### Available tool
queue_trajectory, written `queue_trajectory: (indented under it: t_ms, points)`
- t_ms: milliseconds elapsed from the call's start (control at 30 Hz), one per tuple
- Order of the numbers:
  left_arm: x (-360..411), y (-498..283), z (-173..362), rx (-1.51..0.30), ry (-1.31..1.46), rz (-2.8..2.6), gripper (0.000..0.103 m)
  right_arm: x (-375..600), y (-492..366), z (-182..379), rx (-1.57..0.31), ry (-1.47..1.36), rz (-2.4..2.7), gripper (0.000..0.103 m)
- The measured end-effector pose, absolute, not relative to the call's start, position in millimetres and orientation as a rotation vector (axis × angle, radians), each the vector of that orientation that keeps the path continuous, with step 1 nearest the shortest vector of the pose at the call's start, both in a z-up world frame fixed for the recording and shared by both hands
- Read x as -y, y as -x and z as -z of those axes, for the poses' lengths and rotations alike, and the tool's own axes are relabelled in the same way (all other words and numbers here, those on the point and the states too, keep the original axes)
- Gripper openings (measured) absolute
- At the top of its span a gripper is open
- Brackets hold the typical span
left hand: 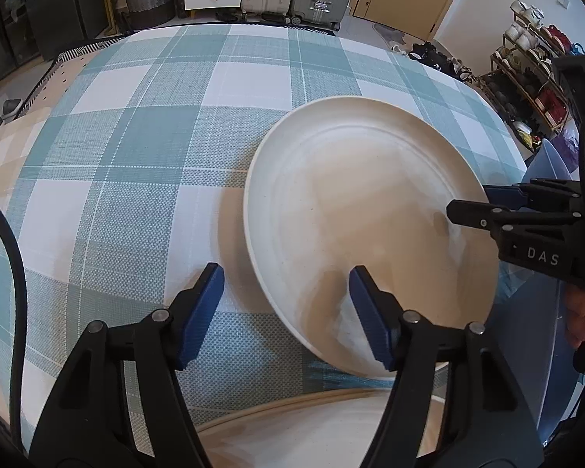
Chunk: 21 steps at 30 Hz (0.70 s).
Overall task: Organize plates and bowls
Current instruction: 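Close both grippers on the rim of the cream plate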
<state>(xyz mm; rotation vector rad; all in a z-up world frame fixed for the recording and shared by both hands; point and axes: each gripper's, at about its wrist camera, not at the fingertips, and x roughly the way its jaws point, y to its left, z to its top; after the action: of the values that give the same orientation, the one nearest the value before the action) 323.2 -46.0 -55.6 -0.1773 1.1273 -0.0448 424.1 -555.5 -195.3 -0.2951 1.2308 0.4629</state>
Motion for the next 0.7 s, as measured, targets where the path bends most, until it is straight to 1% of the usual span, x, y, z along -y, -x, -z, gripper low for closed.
queue_trajectory:
  t_ms: [67, 133, 167, 233, 267, 333, 400, 467, 700]
  points:
    - [45.6, -323.2, 55.2, -1.126, 0.178, 0.046, 0.061, 556.0, -424.2, 195.3, -1.228, 0.302, -0.459, 0.034]
    - [44.6, -323.9, 55.1, -1.124, 0.185, 0.054, 0.060, 556.7, -424.5, 195.2, -1.221, 0.308, -0.453, 0.030]
    - [43.8, -324.5, 54.9, -1.123, 0.190, 0.060, 0.056, 557.3, -424.5, 195.1, -1.218, 0.312, -0.450, 0.029]
    - [42.1, -325.6, 54.5, -1.121, 0.194, 0.058, 0.048, 558.4, -424.4, 194.6, -1.208, 0.313, -0.447, 0.020]
    - [41.3, -326.4, 54.3, -1.121, 0.193, 0.059, 0.041, 558.6, -424.0, 194.3, -1.205, 0.315, -0.448, 0.019]
    - [41.3, -326.4, 54.5, -1.122, 0.184, 0.062, 0.033, 557.0, -422.1, 193.1, -1.193, 0.330, -0.446, 0.018]
    - [41.3, -325.6, 54.5, -1.117, 0.170, 0.056, 0.030, 554.7, -420.1, 191.9, -1.179, 0.352, -0.438, 0.018]
    - [41.8, -324.0, 54.4, -1.113, 0.155, 0.049, 0.025, 555.3, -420.0, 191.2, -1.175, 0.349, -0.435, 0.018]
    - [40.6, -320.6, 53.3, -1.109, 0.170, 0.064, 0.023, 559.1, -418.5, 185.8, -1.152, 0.332, -0.428, 0.018]
